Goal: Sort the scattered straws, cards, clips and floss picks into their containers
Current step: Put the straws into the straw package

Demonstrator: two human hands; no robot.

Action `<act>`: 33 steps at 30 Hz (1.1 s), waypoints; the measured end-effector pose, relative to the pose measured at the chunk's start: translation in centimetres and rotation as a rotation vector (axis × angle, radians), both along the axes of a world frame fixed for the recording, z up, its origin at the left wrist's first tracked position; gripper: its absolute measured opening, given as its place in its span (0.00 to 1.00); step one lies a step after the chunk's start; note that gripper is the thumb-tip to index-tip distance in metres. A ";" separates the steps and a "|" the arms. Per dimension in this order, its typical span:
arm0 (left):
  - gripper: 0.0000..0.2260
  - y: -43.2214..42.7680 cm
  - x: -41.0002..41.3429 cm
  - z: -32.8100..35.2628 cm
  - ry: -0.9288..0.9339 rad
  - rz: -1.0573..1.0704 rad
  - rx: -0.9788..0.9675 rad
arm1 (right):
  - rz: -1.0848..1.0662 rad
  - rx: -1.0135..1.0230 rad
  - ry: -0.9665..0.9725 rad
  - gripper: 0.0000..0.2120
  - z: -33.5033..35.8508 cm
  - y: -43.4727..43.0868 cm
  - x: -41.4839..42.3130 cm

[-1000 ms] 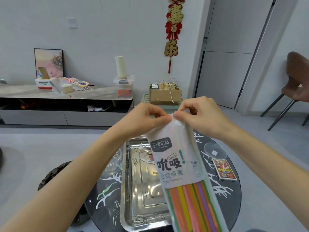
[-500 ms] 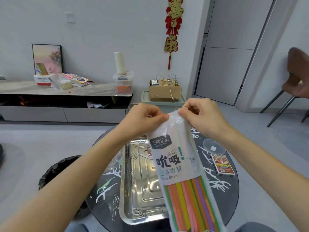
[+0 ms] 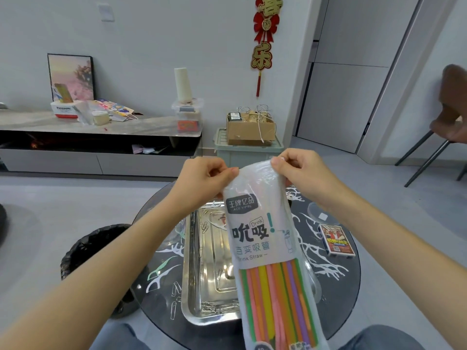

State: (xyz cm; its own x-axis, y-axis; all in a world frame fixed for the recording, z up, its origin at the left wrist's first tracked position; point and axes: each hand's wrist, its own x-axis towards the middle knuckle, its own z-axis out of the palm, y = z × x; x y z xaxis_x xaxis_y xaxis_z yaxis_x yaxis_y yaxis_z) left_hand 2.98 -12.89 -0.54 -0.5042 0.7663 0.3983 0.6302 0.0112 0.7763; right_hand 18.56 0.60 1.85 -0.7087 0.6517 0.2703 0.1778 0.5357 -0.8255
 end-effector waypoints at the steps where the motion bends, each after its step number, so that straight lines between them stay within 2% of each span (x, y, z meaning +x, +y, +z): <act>1: 0.14 0.1 0.2 0.0 0.005 0.018 0.017 | 0.025 -0.039 -0.004 0.10 -0.3 -0.2 -0.1; 2: 0.14 0.2 0.3 0.2 0.002 0.017 0.027 | 0.052 -0.112 -0.001 0.13 -0.7 -0.3 -0.2; 5: 0.14 0.6 0.6 0.8 -0.043 -0.047 0.053 | 0.118 -0.454 0.004 0.35 -1.5 -0.3 0.1; 6: 0.14 0.7 0.6 0.9 -0.046 -0.046 0.060 | 0.150 -0.520 -0.029 0.39 -1.9 -0.2 0.2; 7: 0.14 0.9 0.4 1.0 -0.057 -0.035 0.073 | 0.197 -0.545 -0.072 0.40 -2.3 -0.1 0.5; 9: 0.14 1.2 -0.1 0.8 -0.140 0.008 0.103 | 0.285 -0.524 -0.115 0.33 -3.2 -0.3 1.0; 12: 0.18 1.5 -1.1 0.0 -0.374 0.065 0.089 | 0.244 -0.487 -0.035 0.30 -3.7 -0.4 1.0; 16: 0.31 1.1 0.5 -2.7 -0.596 -0.130 -0.265 | 0.109 -0.458 0.027 0.29 -4.2 0.0 -1.0; 17: 0.28 1.0 1.2 -3.8 -0.636 -0.214 -0.279 | 0.075 -0.448 0.032 0.26 -4.5 0.0 -1.8; 19: 0.20 0.9 2.1 -5.6 -0.784 -0.302 -0.180 | 0.039 -0.445 0.012 0.20 -5.1 -0.1 -3.4; 22: 0.17 0.4 1.1 -7.0 -0.939 -0.224 -0.062 | 0.048 -0.425 -0.077 0.11 -6.4 0.0 -5.2; 25: 0.17 -0.7 -0.7 -7.5 -1.013 -0.121 -0.069 | -0.013 -0.274 -0.153 0.21 -8.2 1.0 -5.4; 28: 0.13 -2.0 -2.4 -8.2 -1.047 -0.067 -0.100 | -0.010 -0.049 -0.364 0.21 -12.0 2.5 -3.6; 30: 0.14 -2.4 -3.3 -8.5 -1.057 -0.072 -0.143 | 0.070 -0.041 -0.544 0.24 -15.1 3.0 -2.2; 33: 0.18 -2.7 -4.2 -8.8 -1.010 -0.102 -0.189 | 0.069 0.054 -0.576 0.24 -18.3 2.6 -2.3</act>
